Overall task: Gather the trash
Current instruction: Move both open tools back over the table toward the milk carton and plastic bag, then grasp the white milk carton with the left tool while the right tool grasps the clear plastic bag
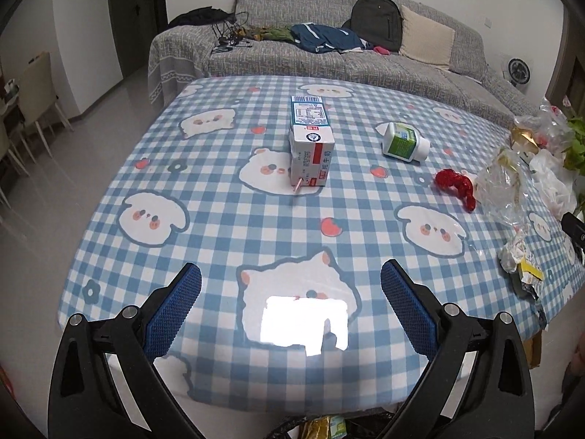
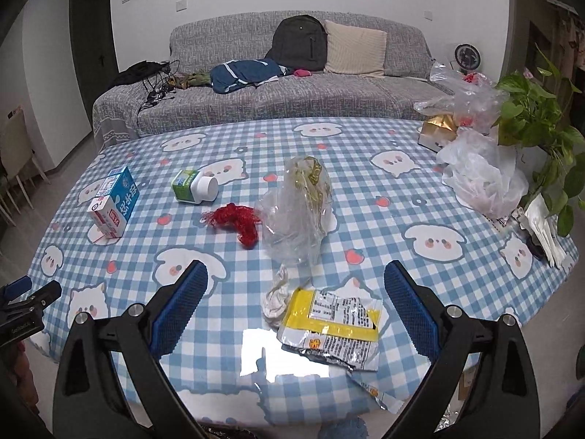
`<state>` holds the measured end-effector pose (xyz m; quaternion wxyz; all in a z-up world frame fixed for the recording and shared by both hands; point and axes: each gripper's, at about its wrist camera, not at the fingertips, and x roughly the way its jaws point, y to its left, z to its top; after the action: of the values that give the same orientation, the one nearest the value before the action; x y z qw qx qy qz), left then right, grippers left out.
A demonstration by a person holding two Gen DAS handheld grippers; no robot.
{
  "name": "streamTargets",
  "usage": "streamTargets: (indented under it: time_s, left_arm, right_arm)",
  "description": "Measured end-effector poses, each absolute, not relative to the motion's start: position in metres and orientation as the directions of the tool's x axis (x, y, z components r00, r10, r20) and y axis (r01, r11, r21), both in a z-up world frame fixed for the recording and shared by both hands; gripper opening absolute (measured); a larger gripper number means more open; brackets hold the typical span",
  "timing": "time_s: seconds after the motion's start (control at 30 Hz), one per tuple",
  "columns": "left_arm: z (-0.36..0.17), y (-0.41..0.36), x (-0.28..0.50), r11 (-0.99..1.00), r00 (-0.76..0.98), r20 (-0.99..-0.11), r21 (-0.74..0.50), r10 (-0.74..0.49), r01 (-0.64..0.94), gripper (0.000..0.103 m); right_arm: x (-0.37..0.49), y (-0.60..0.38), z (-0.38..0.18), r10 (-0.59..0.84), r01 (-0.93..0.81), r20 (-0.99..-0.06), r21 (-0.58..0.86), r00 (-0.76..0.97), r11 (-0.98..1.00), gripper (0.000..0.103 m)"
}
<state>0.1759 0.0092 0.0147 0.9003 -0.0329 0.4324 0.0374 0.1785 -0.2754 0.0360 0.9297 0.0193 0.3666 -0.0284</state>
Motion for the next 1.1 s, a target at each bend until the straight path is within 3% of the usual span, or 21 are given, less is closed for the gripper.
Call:
streamTargets:
  time_s: [0.53, 0.77, 0.97, 1.1]
  left_arm:
    - [0.012, 0.011, 0.274, 0.992, 0.606, -0.795, -0.059, 0.021, -0.113, 0.095]
    - [0.011, 0.008, 0.317, 0.992, 0.594, -0.804, -0.041, 0.038, -0.120, 0.093]
    - [-0.001, -0.001, 0.345, 0.994, 0.566, -0.823, -0.014, 0.048, -0.104, 0.085]
    - [-0.014, -0.002, 0.356, 0.994, 0.537, -0.842, -0.011, 0.049, -0.107, 0.074]
  right_arm:
    - [0.264, -0.289, 0.022, -0.048, 0.078, -0.730, 0.008, 0.681, 0.997, 0.093]
    - [0.298, -0.290, 0.007, -0.046, 0.083, -0.769, 0.010, 0.638, 0.996, 0.088]
    - [0.318, -0.290, -0.009, -0.042, 0.078, -0.801, 0.006, 0.597, 0.997, 0.078]
    - [0.322, -0.293, -0.017, -0.034, 0.082, -0.814, 0.017, 0.580, 0.997, 0.072]
